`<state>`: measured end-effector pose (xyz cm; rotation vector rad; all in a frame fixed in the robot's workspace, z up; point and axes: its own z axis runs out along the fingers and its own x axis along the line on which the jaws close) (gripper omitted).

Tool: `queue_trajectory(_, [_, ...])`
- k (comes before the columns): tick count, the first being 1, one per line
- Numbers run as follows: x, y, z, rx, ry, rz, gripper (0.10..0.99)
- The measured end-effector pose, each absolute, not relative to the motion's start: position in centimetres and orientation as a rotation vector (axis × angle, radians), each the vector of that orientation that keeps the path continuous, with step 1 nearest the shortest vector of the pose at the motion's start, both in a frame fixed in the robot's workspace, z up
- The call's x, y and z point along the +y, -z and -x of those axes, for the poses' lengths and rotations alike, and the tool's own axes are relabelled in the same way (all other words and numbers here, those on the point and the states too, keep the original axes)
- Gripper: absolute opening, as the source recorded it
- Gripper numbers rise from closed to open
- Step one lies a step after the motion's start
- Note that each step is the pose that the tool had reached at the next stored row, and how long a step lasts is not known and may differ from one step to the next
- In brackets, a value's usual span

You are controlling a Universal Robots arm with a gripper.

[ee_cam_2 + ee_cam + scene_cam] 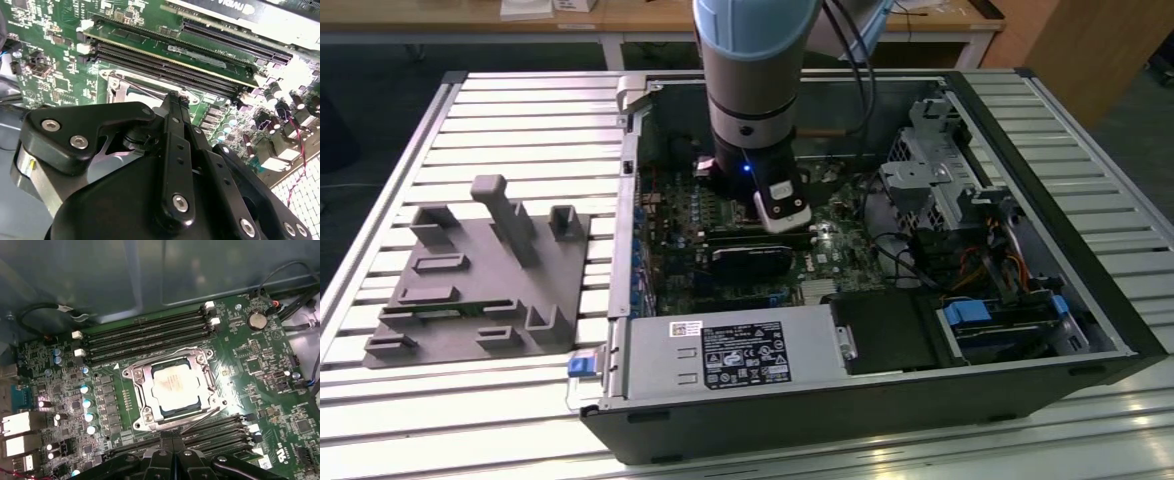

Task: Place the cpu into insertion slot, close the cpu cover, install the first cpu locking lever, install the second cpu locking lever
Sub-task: 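Install the second cpu locking lever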

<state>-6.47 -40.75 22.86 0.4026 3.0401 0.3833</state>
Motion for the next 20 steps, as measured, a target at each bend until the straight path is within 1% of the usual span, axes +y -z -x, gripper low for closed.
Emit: queue_trajectory(20, [-41.1, -21.4, 7.0, 3.069, -0.417, -0.414, 0.114])
